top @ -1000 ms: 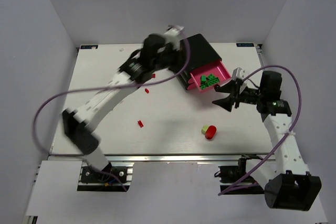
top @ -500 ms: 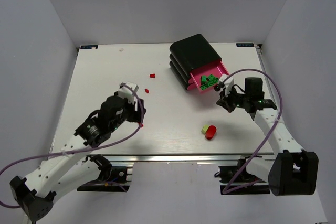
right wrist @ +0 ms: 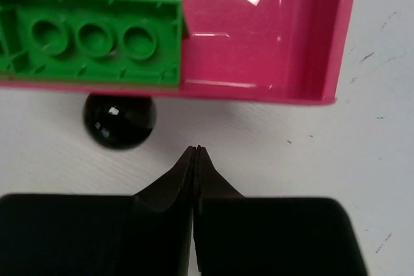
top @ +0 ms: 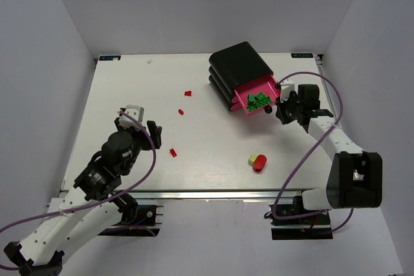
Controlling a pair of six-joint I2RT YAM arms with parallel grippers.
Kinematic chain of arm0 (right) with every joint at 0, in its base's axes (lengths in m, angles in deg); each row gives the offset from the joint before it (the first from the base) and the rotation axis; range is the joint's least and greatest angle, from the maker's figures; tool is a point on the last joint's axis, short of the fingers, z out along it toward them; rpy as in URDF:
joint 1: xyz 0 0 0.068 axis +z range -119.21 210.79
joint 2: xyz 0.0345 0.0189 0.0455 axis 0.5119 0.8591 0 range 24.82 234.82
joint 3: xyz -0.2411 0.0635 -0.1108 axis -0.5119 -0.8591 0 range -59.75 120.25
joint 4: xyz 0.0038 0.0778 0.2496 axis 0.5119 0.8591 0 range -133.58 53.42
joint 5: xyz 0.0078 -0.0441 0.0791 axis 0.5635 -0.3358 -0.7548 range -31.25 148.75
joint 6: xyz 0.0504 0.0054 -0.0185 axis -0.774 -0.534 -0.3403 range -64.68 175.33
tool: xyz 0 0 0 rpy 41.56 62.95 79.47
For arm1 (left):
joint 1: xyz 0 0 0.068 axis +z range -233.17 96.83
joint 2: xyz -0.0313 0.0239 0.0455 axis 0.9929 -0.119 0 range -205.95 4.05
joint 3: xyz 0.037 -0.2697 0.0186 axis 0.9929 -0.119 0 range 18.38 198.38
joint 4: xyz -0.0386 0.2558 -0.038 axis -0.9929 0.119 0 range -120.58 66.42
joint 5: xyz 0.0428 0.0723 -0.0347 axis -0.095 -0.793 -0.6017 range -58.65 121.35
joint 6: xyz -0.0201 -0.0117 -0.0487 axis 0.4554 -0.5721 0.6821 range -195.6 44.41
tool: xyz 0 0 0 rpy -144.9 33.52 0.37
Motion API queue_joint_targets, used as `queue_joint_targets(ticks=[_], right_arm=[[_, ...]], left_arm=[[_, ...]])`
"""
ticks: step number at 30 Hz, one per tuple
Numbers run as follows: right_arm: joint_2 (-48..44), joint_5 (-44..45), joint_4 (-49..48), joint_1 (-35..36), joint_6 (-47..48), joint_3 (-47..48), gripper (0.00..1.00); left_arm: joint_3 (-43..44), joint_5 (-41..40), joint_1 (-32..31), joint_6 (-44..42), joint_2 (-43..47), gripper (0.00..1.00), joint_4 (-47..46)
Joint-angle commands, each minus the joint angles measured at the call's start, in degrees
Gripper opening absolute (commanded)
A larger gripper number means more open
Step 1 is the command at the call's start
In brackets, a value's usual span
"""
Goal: Sort the legos into containers by color
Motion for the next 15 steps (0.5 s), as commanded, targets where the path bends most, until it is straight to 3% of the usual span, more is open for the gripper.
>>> queue_joint_targets(ticks=[1, 9, 15], right_arm=[[2.7, 0.2, -4.5, -0.5, -5.2, 3.8, 0.0], [7.7, -1.8, -13.5, -0.5, -11.6, 7.4, 0.0], [11.7, -5.8, -14.7, -0.4, -14.6, 12.7, 0.0]], left_arm=[[1.1, -2.0, 0.1, 0.5, 0.1, 0.8, 0.6], [1.0, -3.0, 0.1, 0.5, 0.7, 0.8, 0.6], [0.9, -3.2, 0.1, 0.4, 0.1, 0.81, 0.5]])
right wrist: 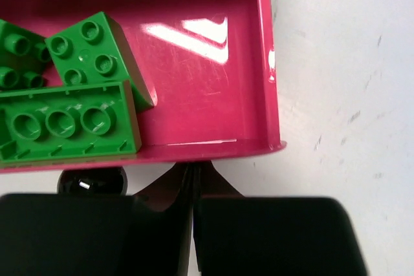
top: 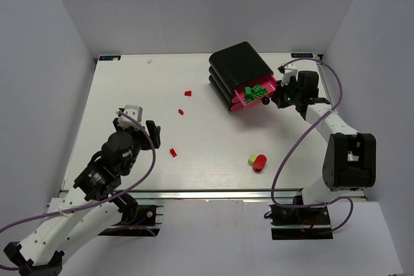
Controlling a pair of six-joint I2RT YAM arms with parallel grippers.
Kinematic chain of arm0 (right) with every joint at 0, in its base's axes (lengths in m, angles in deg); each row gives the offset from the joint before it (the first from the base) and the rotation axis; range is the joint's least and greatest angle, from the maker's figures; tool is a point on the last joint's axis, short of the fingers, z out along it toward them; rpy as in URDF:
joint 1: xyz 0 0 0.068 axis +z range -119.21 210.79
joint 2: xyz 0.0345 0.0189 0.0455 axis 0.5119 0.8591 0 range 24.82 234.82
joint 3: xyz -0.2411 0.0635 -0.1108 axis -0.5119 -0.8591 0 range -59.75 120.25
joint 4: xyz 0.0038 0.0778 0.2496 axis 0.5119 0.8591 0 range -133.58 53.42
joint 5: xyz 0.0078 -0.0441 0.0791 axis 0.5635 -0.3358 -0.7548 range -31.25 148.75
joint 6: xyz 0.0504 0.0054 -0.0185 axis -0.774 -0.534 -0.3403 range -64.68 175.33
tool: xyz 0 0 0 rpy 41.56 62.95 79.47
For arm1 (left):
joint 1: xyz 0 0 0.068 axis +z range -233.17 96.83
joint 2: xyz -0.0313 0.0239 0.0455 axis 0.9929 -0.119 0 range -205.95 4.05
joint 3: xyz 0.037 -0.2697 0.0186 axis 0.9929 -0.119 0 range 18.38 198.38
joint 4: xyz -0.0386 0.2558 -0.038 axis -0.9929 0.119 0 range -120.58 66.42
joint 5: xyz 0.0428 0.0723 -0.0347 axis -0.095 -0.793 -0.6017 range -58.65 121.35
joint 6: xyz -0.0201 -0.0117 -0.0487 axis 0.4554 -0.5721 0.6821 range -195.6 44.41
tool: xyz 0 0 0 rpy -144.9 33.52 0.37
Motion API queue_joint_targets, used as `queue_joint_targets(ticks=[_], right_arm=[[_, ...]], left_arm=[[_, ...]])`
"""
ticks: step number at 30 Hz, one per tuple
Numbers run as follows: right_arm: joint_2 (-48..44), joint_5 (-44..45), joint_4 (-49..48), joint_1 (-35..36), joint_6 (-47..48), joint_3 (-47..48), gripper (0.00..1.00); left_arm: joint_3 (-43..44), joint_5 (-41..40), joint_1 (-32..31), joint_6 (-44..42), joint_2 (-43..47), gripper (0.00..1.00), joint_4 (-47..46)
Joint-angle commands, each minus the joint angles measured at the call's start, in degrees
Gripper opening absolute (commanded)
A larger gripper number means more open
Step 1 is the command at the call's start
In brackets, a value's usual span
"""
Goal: Sort the legos into containers by color
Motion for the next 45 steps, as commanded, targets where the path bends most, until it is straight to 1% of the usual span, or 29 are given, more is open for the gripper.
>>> queue_joint_targets(ticks=[1, 9, 14, 17, 21, 26, 27, 28, 31, 33, 34, 35, 36, 37, 41, 45], right_arm=[[1.9, -4.2, -5.9, -0.1, -3.4, 5.9, 0.0], [10.7, -7.5, -6.1, 0.2, -6.8, 14.1, 0.0], [17.4, -10.6, -5.6, 0.2, -10.3, 21.5, 0.0], [19.9, -12.5, -6.9, 0.2, -12.7, 23.9, 0.0], [20.0, -13.6, -7.1, 0.1, -13.8, 23.9, 0.0], [16.0, -13.4, -8.2, -0.1, -11.2, 16.7, 0.0], [15.8, -14.0, -8.3, -0.1, -11.1, 14.7, 0.02], [15.7, -14.3, -8.2, 0.0, -11.1, 14.1, 0.19], [16.2, -16.0, -8.3, -0.4, -11.5, 12.7, 0.39], [16.9, -17.3, -7.7, -0.4, -11.4, 13.3, 0.45], [17.6, -17.7, -6.8, -0.4, -11.5, 14.5, 0.53], [18.1, -18.1, -6.3, -0.2, -11.6, 15.2, 0.56], [18.7, -19.3, -6.0, -0.3, -11.8, 15.9, 0.64], [19.1, -19.5, -5.8, -0.3, -12.1, 16.2, 0.68], [20.8, -20.1, -6.1, 0.0, -13.7, 17.4, 0.69], [22.5, -20.6, -7.0, 0.0, -15.8, 18.2, 0.67]], left_arm=[[0.9, -1.2, 0.1, 0.1, 0.1, 0.81, 0.1], [0.9, -2.2, 0.1, 0.0, -0.2, 0.81, 0.2], [0.9, -2.7, 0.1, 0.1, -0.6, 0.81, 0.2], [0.8, -3.0, 0.1, 0.1, -1.2, 0.82, 0.2], [0.9, -3.3, 0.1, 0.1, -1.2, 0.82, 0.5], [0.9, -3.5, 0.1, 0.2, -0.7, 0.82, 0.4], [0.9, -3.5, 0.1, 0.2, -0.7, 0.82, 0.3], [0.9, -3.5, 0.1, 0.2, -0.7, 0.82, 0.2], [0.9, -3.4, 0.1, 0.3, -0.7, 0.82, 0.4], [0.9, -3.5, 0.1, 0.3, -0.7, 0.82, 0.5], [0.9, -3.5, 0.1, 0.2, -0.6, 0.83, 0.4], [0.9, -3.6, 0.1, 0.2, -0.5, 0.83, 0.5], [0.9, -3.8, 0.1, 0.3, -0.6, 0.83, 0.5], [0.9, -3.7, 0.1, 0.2, -0.6, 0.83, 0.5], [0.8, -3.7, 0.1, 0.2, -0.6, 0.83, 0.5], [0.8, -3.7, 0.1, 0.2, -0.7, 0.83, 0.4]])
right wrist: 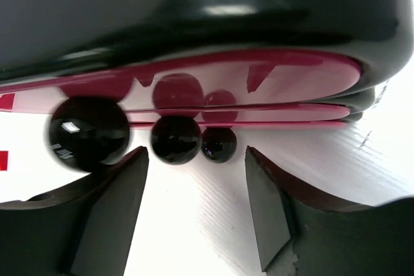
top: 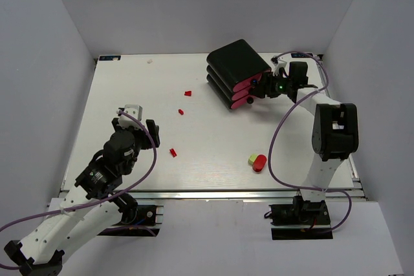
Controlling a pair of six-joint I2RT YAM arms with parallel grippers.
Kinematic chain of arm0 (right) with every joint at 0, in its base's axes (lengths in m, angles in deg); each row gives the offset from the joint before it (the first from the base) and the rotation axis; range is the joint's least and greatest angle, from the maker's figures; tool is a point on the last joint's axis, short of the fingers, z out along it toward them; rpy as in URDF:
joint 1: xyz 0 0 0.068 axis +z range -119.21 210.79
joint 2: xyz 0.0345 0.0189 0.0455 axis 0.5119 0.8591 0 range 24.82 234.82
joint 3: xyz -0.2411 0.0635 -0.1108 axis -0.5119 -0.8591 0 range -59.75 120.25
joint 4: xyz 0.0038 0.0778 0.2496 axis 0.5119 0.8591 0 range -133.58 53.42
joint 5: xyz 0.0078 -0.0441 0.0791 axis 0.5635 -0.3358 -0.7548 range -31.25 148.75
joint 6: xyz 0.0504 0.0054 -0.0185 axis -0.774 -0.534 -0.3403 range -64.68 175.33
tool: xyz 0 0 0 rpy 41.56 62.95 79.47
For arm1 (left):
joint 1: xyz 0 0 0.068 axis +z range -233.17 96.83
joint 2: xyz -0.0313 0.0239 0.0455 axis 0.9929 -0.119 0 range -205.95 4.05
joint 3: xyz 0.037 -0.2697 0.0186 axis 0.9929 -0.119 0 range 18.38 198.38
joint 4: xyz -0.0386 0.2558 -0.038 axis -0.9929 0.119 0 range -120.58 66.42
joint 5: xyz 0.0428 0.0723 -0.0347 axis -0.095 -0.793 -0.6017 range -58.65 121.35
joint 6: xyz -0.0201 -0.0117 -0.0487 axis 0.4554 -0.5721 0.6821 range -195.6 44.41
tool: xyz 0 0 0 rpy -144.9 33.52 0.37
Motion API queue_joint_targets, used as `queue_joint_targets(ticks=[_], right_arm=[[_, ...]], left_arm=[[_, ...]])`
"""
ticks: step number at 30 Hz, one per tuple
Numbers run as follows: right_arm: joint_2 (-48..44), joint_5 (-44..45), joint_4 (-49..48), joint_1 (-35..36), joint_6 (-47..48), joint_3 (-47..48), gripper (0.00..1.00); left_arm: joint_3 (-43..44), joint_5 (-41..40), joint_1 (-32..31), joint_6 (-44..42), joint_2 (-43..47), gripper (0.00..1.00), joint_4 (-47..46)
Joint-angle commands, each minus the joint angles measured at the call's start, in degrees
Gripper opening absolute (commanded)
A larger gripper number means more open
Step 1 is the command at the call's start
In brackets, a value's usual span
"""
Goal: Sort the legos into containers by color
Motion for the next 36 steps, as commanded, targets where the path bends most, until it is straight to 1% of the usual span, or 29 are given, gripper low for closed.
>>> queue_joint_targets(ticks=[1, 5, 8, 10, 13, 14, 17, 20, 29, 36], right_arm=[[2.2, -1.9, -2.2, 0.2, -2.7, 2.5, 0.66], [3.3, -2.6, -6.3, 0.3, -6.6, 1.6, 0.63], [3.1, -3.3, -10.9, 0.4, -8.9, -1.2, 0.59], [2.3, -3.7, -15.2, 0.4, -9.9, -2.9, 0.53], [1.0, -3.8, -18.5, 0.3, -10.3, -5.3, 0.44], [0.9, -3.9, -19.0, 0.2, -10.4, -5.7, 0.42], [0.7, -4.4, -19.5, 0.0, -10.5, -6.2, 0.28], [-0.8, -3.9, -19.8, -0.1, -10.2, -8.7, 0.22], [-8.0, -3.5, -18.1, -1.7, -6.5, -16.2, 0.21], [-11.7, -4.1, -16.5, -2.6, -5.1, -20.4, 0.23]], left_arm=[[0.8, -0.9, 0.1, 0.3, 0.2, 0.83, 0.1], [0.8, -0.9, 0.1, 0.2, 0.1, 0.83, 0.1], [0.8, -1.0, 0.1, 0.3, 0.2, 0.83, 0.1], [0.8, -1.1, 0.1, 0.3, 0.1, 0.83, 0.2], [0.8, -1.1, 0.1, 0.3, 0.1, 0.83, 0.1], [0.8, -1.0, 0.1, 0.3, 0.1, 0.83, 0.2], [0.8, -1.0, 0.1, 0.3, 0.1, 0.83, 0.3], [0.9, -1.2, 0.1, 0.3, 0.2, 0.83, 0.3], [0.8, -0.8, 0.1, 0.3, 0.6, 0.83, 0.5], [0.8, -0.5, 0.1, 0.4, 1.0, 0.84, 0.3]])
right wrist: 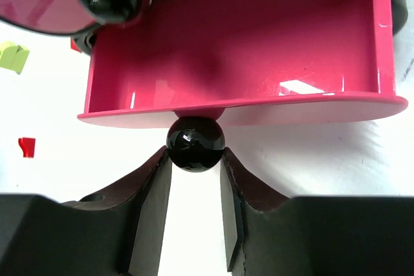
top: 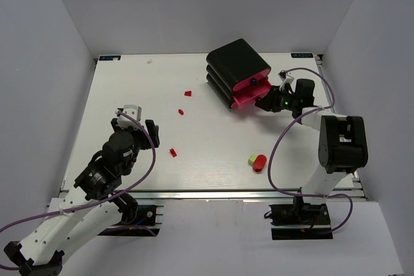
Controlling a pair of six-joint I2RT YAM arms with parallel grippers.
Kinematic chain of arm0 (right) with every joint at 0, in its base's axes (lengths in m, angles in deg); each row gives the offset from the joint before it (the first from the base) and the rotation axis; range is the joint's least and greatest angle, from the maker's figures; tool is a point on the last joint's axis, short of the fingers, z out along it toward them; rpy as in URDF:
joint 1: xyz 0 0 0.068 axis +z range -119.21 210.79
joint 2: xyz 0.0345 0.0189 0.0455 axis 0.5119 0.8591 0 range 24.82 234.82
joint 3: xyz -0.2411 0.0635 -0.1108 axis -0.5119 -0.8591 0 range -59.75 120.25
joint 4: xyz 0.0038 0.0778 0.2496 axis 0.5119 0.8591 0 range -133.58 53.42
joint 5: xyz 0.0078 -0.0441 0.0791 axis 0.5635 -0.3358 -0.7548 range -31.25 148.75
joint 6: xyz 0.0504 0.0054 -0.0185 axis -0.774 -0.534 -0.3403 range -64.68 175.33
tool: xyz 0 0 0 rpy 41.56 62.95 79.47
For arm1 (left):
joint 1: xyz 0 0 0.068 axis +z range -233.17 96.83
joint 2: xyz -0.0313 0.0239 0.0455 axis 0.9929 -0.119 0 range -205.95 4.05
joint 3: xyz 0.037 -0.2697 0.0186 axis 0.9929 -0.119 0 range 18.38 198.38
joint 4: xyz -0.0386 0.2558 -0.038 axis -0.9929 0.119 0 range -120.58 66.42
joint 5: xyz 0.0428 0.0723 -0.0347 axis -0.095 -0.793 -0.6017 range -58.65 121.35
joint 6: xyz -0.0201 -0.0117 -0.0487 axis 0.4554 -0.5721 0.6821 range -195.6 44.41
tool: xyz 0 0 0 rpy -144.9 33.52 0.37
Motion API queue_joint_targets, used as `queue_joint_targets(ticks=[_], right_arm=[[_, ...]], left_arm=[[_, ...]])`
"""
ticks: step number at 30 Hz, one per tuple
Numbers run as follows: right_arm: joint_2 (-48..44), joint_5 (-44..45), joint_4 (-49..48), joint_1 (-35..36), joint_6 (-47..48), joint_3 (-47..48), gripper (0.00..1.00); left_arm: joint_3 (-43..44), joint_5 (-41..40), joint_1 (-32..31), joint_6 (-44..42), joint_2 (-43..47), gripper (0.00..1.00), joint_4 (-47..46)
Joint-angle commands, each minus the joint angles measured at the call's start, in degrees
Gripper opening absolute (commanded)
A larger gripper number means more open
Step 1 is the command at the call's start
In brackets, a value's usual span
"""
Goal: Sort the legos into containers by color
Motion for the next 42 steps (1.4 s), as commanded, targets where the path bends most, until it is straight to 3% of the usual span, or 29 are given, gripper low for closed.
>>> queue_joint_targets(ticks=[1, 7, 10, 11, 14, 19, 22, 23, 24, 27, 33, 37, 42], right_arm=[[-3.6, -0.8, 0.0, -2.2, 2.6, -1.3, 0.22], [-5.3, -1.9, 1.9, -3.1, 3.8, -2.4, 0.32], [-6.2, -4.4, 5.6, -3.3, 6.3, -1.8, 0.54], [-7.1, -5.4, 8.0, -3.3, 7.7, -1.3, 0.69], [-11.1, -7.6, 14.7, -3.5, 14.5, -2.2, 0.86], [-19.7, -9.3, 27.0, -3.9, 28.4, -5.8, 0.89], [-24.5, -17.3, 42.9, -3.8, 49.5, -6.3, 0.89], [-24.6, -18.6, 50.6, -3.7, 70.2, -5.8, 0.89], [-24.9, -19.0, 61.7, -3.7, 78.6, -6.1, 0.89], [-24.3, -17.3, 73.8, -3.7, 103.8, -7.0, 0.89], [-23.3, -17.0, 73.7, -3.1, 98.9, -5.3, 0.89], [-32.8, -9.9, 63.0, -1.2, 88.2, -11.8, 0.89], [-40.0, -1.0, 61.1, 4.0, 86.2, -17.8, 0.89]], left_arm=[[0.8, -0.4, 0.1, 0.4, 0.5, 0.84, 0.3], [0.8, -0.2, 0.1, 0.4, 0.6, 0.84, 0.3], [0.7, -0.1, 0.1, 0.5, 0.8, 0.83, 0.3], [0.7, 0.0, 0.1, 0.4, 0.8, 0.84, 0.3], [0.6, 0.4, 0.1, 0.4, 1.1, 0.84, 0.1], [0.6, 1.1, 0.1, 0.3, 1.3, 0.84, 0.1], [0.7, 1.6, 0.1, 0.3, 1.5, 0.84, 0.0], [0.6, 1.8, 0.1, 0.2, 1.5, 0.84, -0.2], [0.6, 1.8, 0.1, 0.1, 1.6, 0.84, -0.2], [0.6, 2.1, 0.1, 0.0, 1.5, 0.85, -0.2], [0.5, 2.4, 0.1, 0.1, 2.1, 0.84, -0.3], [0.5, 2.6, 0.1, -0.1, 2.4, 0.85, -0.4], [0.6, 3.4, 0.1, -0.2, 2.1, 0.84, -0.4]])
